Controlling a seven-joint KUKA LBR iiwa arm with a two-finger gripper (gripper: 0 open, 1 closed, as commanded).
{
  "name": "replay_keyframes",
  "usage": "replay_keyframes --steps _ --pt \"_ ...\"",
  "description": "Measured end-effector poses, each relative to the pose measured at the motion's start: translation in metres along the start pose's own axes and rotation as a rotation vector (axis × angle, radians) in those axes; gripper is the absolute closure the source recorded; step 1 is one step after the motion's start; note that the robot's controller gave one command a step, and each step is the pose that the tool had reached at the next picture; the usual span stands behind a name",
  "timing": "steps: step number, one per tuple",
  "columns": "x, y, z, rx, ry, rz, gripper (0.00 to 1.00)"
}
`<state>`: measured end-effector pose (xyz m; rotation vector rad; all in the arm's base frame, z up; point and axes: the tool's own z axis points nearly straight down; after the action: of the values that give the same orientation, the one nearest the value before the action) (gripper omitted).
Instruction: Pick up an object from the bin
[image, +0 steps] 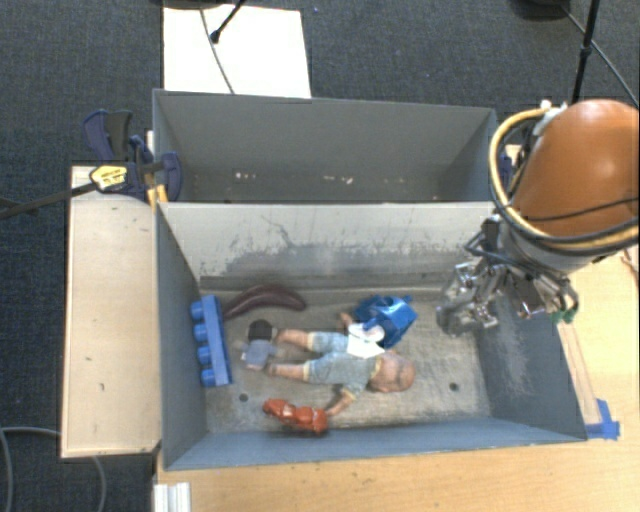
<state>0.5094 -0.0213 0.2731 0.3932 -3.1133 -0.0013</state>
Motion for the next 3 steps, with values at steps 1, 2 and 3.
replay_keyframes --steps 1,2,3 --pt "-0.038 -0.007 0.1 0.003 -0.008 -0.197 0.0" --pt "-0.039 -0.006 0.103 0.001 -0.006 -0.198 0.0" --pt "-0.029 0.017 0.199 0.009 -0.013 -0.501 1.0"
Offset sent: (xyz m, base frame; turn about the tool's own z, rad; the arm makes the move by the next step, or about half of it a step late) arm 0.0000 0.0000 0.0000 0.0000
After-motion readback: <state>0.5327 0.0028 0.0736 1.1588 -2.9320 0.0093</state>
